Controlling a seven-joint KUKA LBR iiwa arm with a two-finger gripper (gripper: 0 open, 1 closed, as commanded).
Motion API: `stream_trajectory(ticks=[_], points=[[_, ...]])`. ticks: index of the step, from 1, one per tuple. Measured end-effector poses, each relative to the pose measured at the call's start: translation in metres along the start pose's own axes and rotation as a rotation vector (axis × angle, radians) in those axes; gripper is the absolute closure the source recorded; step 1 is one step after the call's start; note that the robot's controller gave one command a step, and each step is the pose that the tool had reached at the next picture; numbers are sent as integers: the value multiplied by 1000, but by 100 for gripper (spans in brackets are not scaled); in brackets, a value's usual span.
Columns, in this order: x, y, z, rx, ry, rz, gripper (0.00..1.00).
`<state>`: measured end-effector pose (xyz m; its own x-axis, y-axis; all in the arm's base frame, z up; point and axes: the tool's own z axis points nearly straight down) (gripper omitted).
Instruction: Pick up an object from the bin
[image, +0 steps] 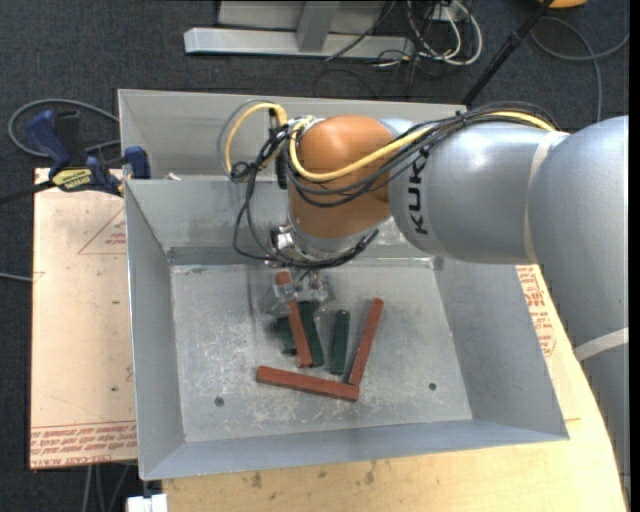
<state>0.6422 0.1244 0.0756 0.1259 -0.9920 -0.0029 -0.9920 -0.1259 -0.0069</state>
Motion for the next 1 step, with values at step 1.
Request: stream_trajectory(ticks=[1], points=[[-1,-1,-29,-2,-1,4,100]])
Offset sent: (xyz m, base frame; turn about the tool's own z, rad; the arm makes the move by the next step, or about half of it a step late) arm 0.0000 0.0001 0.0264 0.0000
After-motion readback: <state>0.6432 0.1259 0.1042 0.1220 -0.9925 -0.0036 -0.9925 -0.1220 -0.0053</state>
